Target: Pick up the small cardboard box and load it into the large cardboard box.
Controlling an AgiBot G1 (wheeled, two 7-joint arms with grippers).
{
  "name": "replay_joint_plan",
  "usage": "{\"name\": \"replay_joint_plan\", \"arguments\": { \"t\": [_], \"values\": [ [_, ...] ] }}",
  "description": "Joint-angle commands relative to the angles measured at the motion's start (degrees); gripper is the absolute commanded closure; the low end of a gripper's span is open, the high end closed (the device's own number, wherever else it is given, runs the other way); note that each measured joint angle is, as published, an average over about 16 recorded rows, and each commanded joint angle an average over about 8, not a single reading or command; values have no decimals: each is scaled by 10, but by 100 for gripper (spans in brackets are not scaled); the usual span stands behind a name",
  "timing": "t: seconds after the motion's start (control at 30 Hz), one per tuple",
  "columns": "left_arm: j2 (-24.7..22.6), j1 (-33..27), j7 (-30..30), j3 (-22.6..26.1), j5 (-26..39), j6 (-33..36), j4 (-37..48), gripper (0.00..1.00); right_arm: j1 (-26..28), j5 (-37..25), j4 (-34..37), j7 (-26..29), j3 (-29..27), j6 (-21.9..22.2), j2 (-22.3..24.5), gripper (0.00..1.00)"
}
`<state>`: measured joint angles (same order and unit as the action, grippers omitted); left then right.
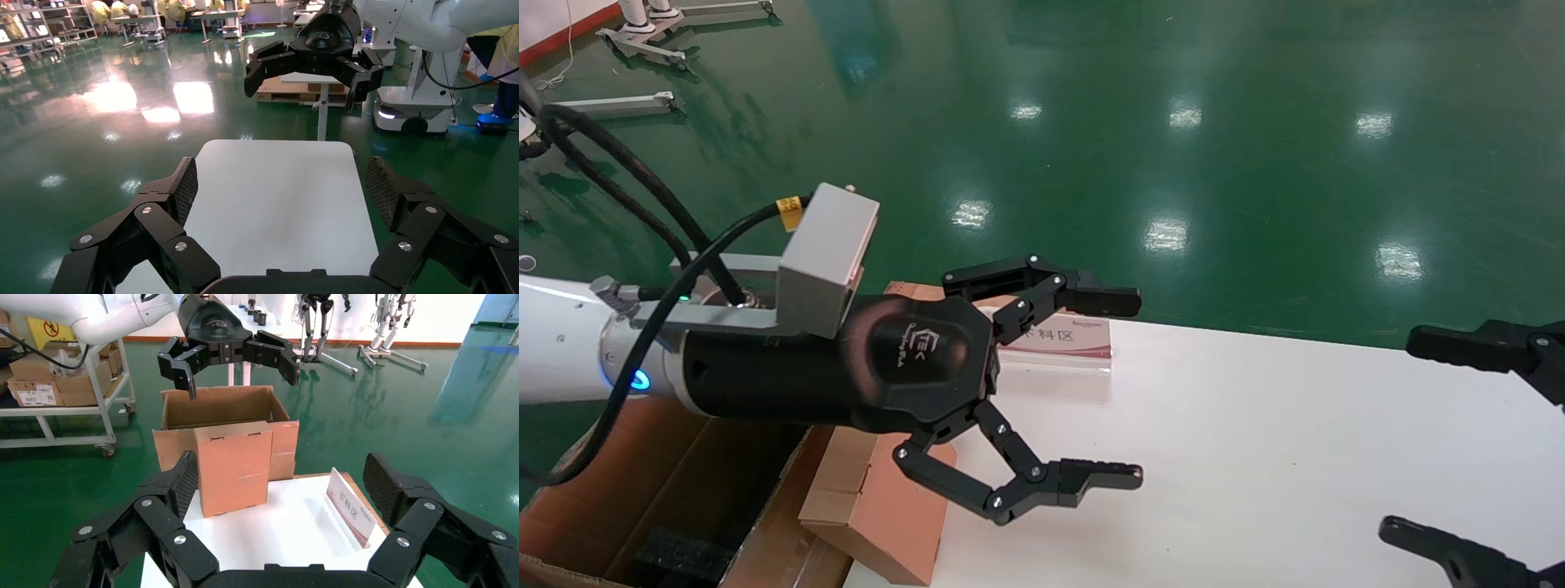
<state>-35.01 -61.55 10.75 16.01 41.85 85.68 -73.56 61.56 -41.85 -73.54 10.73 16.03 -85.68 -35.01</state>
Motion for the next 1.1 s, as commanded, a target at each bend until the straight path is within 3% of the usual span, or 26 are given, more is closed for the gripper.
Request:
{"name": "replay_joint_plan", "arguments": {
  "t": [0.03,0.4,0.6,0.83,1.1],
  "values": [
    [0,0,0,0,0,0,0,0,0,0,0,0,0,0,0,0],
    [0,-1,2,2,4,0,0,0,0,0,0,0,0,0,0,0],
    [5,-21,27,21,44,-7,-12,0,0,0,0,0,0,0,0,0],
    [20,-96,131,78,160,1,-32,0,0,0,1,0,1,0,0,0],
    [12,-229,278,175,351,36,-39,0,0,1,1,-1,1,0,0,0]
  ]
}}
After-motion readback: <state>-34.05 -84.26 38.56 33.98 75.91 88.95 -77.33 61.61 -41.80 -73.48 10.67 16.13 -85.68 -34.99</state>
